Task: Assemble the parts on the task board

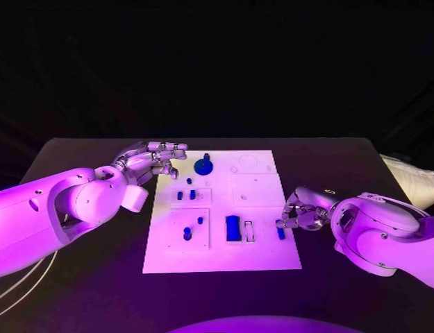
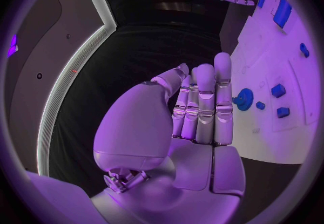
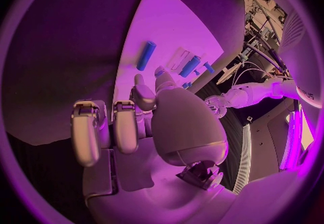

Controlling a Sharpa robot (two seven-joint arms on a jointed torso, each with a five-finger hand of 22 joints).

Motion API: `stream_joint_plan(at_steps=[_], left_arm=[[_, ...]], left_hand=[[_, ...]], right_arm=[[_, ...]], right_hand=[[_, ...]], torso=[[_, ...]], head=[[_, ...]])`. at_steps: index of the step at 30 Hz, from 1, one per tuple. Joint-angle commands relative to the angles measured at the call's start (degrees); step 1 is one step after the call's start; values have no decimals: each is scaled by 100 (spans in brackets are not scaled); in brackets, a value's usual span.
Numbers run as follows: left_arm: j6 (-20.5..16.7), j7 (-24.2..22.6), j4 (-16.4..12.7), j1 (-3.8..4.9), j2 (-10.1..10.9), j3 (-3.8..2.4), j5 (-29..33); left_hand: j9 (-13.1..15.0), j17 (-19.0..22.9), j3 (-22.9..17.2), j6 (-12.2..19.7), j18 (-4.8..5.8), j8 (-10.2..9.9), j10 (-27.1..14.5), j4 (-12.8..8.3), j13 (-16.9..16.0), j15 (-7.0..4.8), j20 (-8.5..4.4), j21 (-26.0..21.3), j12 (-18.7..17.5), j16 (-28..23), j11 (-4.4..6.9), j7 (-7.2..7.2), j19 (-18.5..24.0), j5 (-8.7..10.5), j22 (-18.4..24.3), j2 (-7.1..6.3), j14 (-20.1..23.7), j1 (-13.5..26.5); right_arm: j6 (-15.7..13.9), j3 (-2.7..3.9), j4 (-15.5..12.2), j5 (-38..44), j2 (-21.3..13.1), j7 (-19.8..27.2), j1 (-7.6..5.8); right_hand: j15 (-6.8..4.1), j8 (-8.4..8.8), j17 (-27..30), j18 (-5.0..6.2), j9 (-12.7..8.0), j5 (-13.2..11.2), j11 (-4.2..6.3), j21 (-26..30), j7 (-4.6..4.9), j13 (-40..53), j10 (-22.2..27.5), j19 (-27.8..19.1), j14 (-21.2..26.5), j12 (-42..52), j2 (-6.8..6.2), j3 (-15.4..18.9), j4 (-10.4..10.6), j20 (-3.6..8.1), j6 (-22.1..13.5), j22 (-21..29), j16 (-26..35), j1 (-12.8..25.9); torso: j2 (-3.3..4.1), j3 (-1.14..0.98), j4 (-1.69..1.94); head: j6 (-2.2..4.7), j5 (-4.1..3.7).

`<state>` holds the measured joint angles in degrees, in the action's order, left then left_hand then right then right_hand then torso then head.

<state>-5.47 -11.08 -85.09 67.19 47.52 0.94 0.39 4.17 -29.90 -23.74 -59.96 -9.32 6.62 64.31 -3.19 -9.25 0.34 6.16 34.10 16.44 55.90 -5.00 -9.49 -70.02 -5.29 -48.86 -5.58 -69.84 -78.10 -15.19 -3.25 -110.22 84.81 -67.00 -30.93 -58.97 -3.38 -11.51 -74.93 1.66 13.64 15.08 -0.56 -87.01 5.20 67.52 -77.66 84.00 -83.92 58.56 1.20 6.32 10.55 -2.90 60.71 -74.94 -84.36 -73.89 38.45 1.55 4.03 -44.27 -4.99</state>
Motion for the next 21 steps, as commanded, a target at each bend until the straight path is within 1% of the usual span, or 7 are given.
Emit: stream_joint_plan(at_steps=[1, 3, 7, 10, 12, 16, 21], left_arm=[[63, -49, -11, 1, -3, -3, 0], [65, -48, -10, 1, -2, -3, 0], [67, -45, -6, 1, -3, -3, 0], [70, -42, -4, 1, -5, -3, 0], [73, -42, -3, 1, -8, -3, 0], [80, -36, -1, 1, -8, -3, 0], [87, -33, 3, 0, -5, -3, 0]], left_hand=[[6, 5, 29, 23, -113, 19, -43, -8, -6, -6, -14, -34, 30, -29, 3, 19, 40, -14, 7, 47, 51, 0], [6, 5, 29, 23, -113, 19, -43, -8, -6, -6, -14, -34, 30, -29, 3, 19, 40, -14, 7, 47, 51, 0], [6, 5, 29, 23, -113, 19, -43, -8, -6, -6, -14, -34, 30, -29, 3, 19, 40, -14, 7, 47, 51, 0], [6, 5, 29, 23, -113, 19, -43, -8, -6, -6, -14, -34, 30, -29, 3, 19, 40, -14, 7, 47, 51, 0], [6, 5, 29, 23, -113, 19, -43, -8, -6, -6, -14, -34, 30, -29, 3, 19, 40, -14, 7, 47, 51, 0], [7, 7, 33, 21, -112, 25, -42, -7, -8, -5, -13, -37, 38, -28, 4, 20, 42, -14, 8, 49, 55, 1], [7, 7, 33, 21, -112, 25, -42, -7, -8, -5, -13, -37, 38, -28, 4, 20, 42, -14, 8, 49, 55, 1]], right_arm=[[230, 0, 39, 212, 47, -225, 25], [281, -1, 51, 243, 72, -238, 31], [375, -1, 61, 270, 115, -250, 37], [480, -1, 79, 306, 160, -258, 49], [553, -1, 94, 366, 184, -263, 65], [708, -1, 127, 630, 225, -273, 98], [875, -1, 176, 1012, 293, -280, 138]], right_hand=[[13, 31, -699, -48, 2, -10, -7, 0, 2, -6, -47, 344, -442, -4, -15, 33, 84, -12, 69, -1062, -2, 97], [9, 37, -694, -48, 7, 30, -2, 0, -5, -7, -51, 344, -441, -6, -35, 77, 132, -9, 93, -1063, 2, 141], [1, 38, -696, -48, 20, 62, 8, 1, -19, -6, -59, 343, -441, -6, -68, 151, 196, -2, 138, -1062, 3, 191], [0, 36, -695, -48, 24, 67, 11, 2, -23, -7, -59, 342, -441, -8, -75, 165, 206, 0, 149, -1061, 4, 197], [-2, 33, -690, -47, 27, 62, 13, 5, -27, -10, -58, 340, -440, -12, -79, 171, 208, 1, 159, -1057, 8, 193], [-17, 27, -687, -47, 46, 29, 31, 4, -46, -11, -59, 341, -439, -17, -89, 179, 157, 13, 207, -1060, 12, 71], [-29, 40, -692, -50, 65, -91, 42, -1, -54, -19, -57, 346, -440, -34, -90, 175, 60, 27, 234, -1070, 12, -113]], torso=[[3, 1, 0], [4, 3, -1], [8, -1, -1], [6, -2, -7], [5, 0, -3], [6, -6, -1], [3, -1, -2]], head=[[6, 16], [5, 13], [4, 16], [3, 16], [1, 21], [-7, 27], [-10, 31]])
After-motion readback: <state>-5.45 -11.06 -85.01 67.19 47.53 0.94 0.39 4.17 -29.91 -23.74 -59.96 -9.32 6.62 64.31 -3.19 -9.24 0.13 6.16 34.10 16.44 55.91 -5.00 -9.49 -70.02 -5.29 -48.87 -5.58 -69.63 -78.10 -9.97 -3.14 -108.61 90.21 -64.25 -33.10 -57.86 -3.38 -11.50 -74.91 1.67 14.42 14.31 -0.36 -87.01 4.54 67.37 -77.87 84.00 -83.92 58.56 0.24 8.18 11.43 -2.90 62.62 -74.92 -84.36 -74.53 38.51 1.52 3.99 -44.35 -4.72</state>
